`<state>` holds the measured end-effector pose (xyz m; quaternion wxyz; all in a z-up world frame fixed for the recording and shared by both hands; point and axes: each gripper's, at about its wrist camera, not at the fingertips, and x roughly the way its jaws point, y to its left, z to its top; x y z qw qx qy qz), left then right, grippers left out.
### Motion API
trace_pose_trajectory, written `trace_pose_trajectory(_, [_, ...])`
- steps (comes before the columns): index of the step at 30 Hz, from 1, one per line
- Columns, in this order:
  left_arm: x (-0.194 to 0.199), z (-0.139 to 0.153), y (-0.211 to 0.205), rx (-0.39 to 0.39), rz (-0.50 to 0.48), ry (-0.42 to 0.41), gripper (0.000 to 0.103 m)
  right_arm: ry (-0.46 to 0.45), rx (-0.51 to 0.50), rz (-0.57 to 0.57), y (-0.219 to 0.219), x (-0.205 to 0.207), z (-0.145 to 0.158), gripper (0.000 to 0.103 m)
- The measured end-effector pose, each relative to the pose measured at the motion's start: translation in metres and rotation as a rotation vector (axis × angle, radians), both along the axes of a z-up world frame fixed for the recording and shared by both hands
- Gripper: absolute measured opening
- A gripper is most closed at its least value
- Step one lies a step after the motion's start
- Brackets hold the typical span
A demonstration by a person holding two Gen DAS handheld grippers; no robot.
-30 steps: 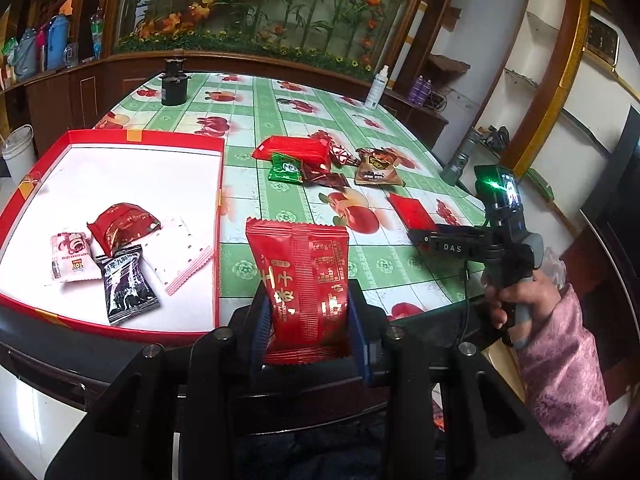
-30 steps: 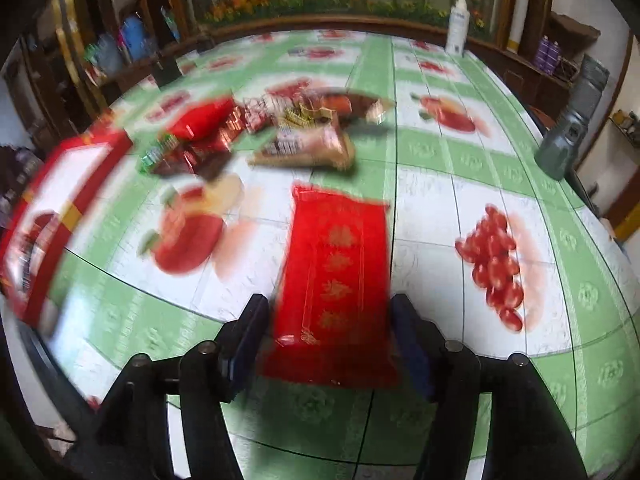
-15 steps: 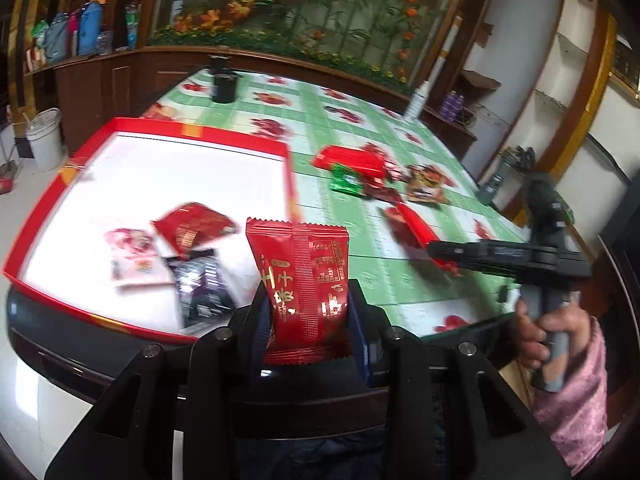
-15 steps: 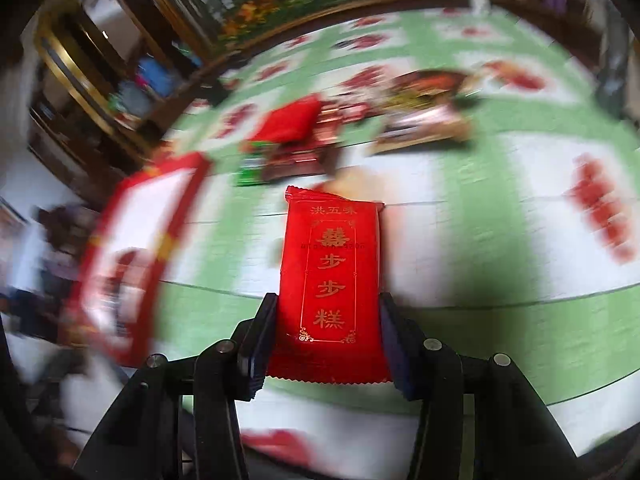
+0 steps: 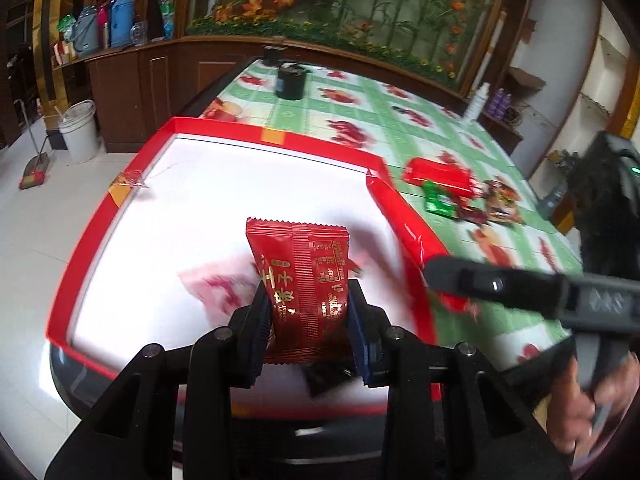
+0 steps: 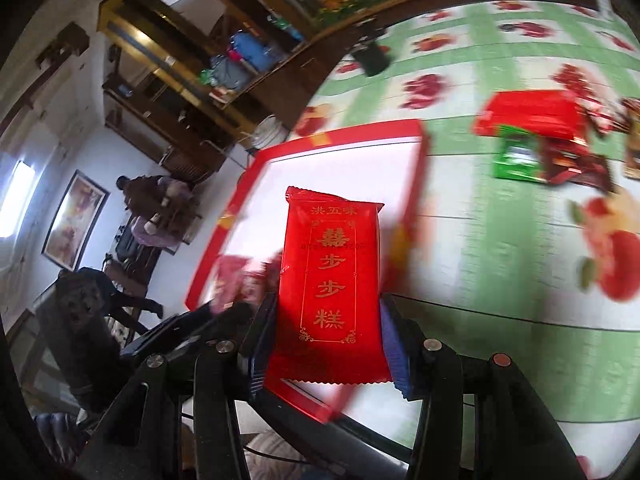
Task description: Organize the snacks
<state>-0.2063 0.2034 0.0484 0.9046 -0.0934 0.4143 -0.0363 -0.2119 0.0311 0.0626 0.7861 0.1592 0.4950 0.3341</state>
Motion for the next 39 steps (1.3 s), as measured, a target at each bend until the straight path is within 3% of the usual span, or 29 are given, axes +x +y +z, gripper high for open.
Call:
trace_pose_trajectory(8, [0.025, -0.009, 0.033, 0.011, 0.076, 0.032, 0.033, 0.049, 0.036, -0.014, 0.048, 0.008, -0.017, 0.05])
trace_pose_trajectory(15, [0.06, -0.021, 0.045, 0.063, 0.074, 0.123, 0.034, 0.05, -0.049, -0.051, 0.072, 0.035, -0.017, 0.052])
trace_pose_trajectory(19, [0.051, -0.017, 0.047, 0.098, 0.115, 0.101, 0.051, -0.014, -0.051, -0.076, 0.06, 0.033, -0.003, 0.052])
trace_pose_trajectory(20, [0.043, -0.013, 0.046, 0.125, 0.134, 0.071, 0.057, -0.039, -0.024, -0.081, 0.053, 0.03, 0.002, 0.052])
trace_pose_trajectory(25, [0.006, 0.014, 0.036, 0.202, 0.186, -0.066, 0.064, -0.143, -0.006, -0.139, 0.006, 0.016, 0.011, 0.053])
trace_pose_trajectory(28, [-0.016, 0.029, 0.018, 0.233, 0.159, -0.155, 0.077, -0.191, -0.017, -0.196, -0.039, 0.009, 0.007, 0.053])
trace_pose_trajectory(30, [-0.025, 0.035, 0.002, 0.252, 0.126, -0.2, 0.079, -0.21, -0.007, -0.261, -0.081, 0.004, 0.004, 0.054])
trace_pose_trajectory(36, [-0.025, 0.035, -0.064, 0.286, -0.057, -0.216, 0.079, -0.181, 0.045, -0.499, -0.213, 0.001, -0.012, 0.055])
trace_pose_trajectory(39, [-0.019, 0.028, -0.093, 0.294, -0.118, -0.193, 0.079, -0.162, 0.064, -0.58, -0.257, -0.004, -0.018, 0.055])
